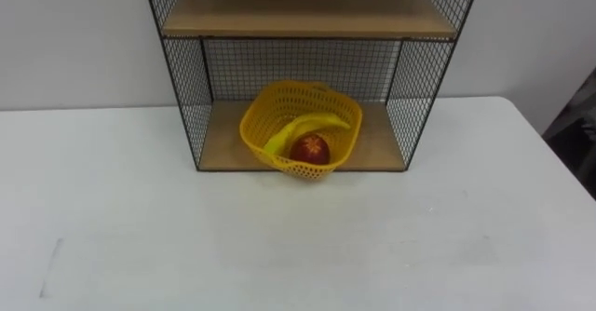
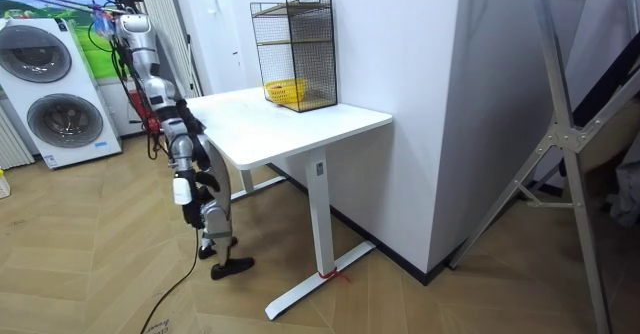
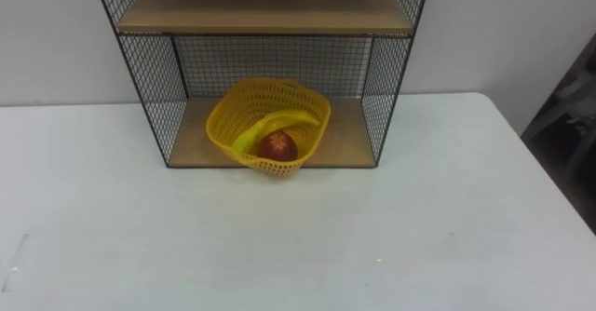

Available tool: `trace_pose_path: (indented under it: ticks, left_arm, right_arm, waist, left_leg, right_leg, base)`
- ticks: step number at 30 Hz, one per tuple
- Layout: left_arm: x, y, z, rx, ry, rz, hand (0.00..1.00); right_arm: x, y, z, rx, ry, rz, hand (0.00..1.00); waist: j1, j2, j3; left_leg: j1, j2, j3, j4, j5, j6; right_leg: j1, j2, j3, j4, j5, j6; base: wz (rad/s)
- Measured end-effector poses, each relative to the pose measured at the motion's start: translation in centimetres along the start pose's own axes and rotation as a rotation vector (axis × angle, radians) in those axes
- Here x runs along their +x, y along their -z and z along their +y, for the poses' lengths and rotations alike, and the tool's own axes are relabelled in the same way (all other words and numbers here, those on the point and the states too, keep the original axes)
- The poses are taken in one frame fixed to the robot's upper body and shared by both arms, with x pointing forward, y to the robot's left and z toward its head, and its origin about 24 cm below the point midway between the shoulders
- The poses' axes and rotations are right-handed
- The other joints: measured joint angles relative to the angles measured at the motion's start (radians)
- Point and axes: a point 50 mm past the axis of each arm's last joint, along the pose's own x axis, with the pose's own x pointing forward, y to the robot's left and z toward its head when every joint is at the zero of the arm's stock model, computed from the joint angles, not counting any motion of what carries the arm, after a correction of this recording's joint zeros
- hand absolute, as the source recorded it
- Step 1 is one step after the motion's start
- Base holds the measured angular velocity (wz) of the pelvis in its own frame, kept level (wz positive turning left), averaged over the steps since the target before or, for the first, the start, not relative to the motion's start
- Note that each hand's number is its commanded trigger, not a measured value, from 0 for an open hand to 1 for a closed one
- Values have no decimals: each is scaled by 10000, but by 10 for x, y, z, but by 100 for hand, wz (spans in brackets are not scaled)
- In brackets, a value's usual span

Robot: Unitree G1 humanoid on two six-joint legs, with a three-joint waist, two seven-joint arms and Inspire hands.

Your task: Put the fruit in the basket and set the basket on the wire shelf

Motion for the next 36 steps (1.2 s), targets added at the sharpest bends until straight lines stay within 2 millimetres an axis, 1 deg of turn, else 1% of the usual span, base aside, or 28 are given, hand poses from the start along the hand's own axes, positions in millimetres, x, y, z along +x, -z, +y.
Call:
trace_pose_path:
  ticks: [1,3,4,6,10,12,16,17,18,19,21,24,27,30,34,36]
  left_arm:
    - [0,-1,-3,173,67,-53,0]
    - [-2,-4,-12,797,323,-232,0]
    - [-2,-5,-14,911,386,-259,0]
    - [-2,-3,-18,1181,644,-263,0]
    - [-3,-5,-22,1584,793,-366,0]
    - [-4,-5,-26,2729,841,-591,0]
    - [-5,-4,-29,4270,888,-908,0]
    - [-5,-4,-31,4915,896,-1047,0]
    - [-6,-4,-33,5637,913,-1203,0]
    - [-6,-4,-35,6010,923,-1281,0]
    - [-7,-6,-41,7296,990,-1612,0]
    - [-9,-10,-47,8472,981,-1984,0]
    - [-9,-12,-49,9099,916,-2081,0]
    - [-9,-12,-49,9460,838,-2102,0]
    - [-9,-12,-47,9699,714,-2010,0]
    - [-9,-11,-46,9790,681,-1955,0]
  right_arm:
    - [0,-1,2,-208,-94,-53,0]
    - [-2,-7,13,-1160,-492,-398,0]
    - [-3,-8,15,-1515,-576,-517,0]
    - [-5,-13,24,-2666,-885,-958,0]
    - [-7,-16,32,-3847,-1312,-1273,0]
    - [-8,-15,36,-4701,-1508,-1389,0]
    - [-9,-12,43,-5465,-1767,-1497,0]
    - [-10,-11,44,-5730,-1816,-1545,0]
    - [-10,-9,46,-5966,-1856,-1560,0]
    - [-10,-8,46,-6073,-1872,-1570,0]
    - [-10,-7,48,-6375,-1960,-1649,0]
    - [-10,-6,49,-6704,-2091,-1663,0]
    - [-10,-5,49,-7260,-2092,-1708,0]
    - [-10,-3,47,-7350,-2046,-1620,0]
    - [-9,-2,44,-7498,-1982,-1568,0]
    - [-8,0,42,-7894,-1965,-1491,0]
  waist:
    - [4,4,7]
    - [6,-6,14]
    - [48,-7,18]
    - [64,33,93]
    - [45,64,152]
    - [50,87,180]
    - [82,97,186]
    - [148,106,190]
    - [216,105,196]
    - [232,106,200]
    - [240,107,207]
    - [237,96,210]
    - [239,67,220]
    - [241,23,217]
    - [237,-20,212]
    - [247,-41,213]
  left_leg:
    - [-1,6,0,3,55,54]
    - [12,7,-5,3,62,64]
    - [20,7,-5,1,62,64]
    - [85,29,77,-17,58,73]
    - [87,36,70,-18,59,76]
    - [86,36,70,-52,90,118]
    - [135,37,100,-183,162,122]
    - [124,52,119,-191,166,116]
    - [118,70,150,-193,165,115]
    - [117,76,158,-194,165,114]
    - [116,84,163,-200,168,107]
    - [117,89,165,-217,175,96]
    - [116,89,168,-221,177,95]
    - [123,89,185,-221,178,96]
    - [131,89,201,-220,178,97]
    - [150,92,202,-221,177,97]
  right_leg:
    - [-1,10,1,1,-1,0]
    - [-10,19,18,-25,-3,7]
    - [-12,24,27,-25,-6,9]
    - [-3,40,63,-24,-6,14]
    - [-1,49,63,-39,-5,15]
    - [-4,50,48,-47,-4,15]
    - [12,103,174,-143,28,40]
    - [1,184,254,-191,76,20]
    - [-11,183,265,-197,91,-3]
    - [-11,184,271,-199,97,-12]
    - [-20,180,298,-200,100,-22]
    - [-29,183,299,-198,95,-29]
    - [-40,184,319,-190,94,-31]
    - [-44,190,340,-189,98,-34]
    - [-43,194,366,-189,101,-35]
    - [-23,194,363,-188,101,-35]
  base:
    - [0]
    - [0]
    - [0]
    - [-10]
    - [-2]
    - [0]
    - [-1]
    - [-9]
    - [-8]
    - [-4]
    - [0]
    - [0]
    - [0]
    - [0]
    - [0]
    - [0]
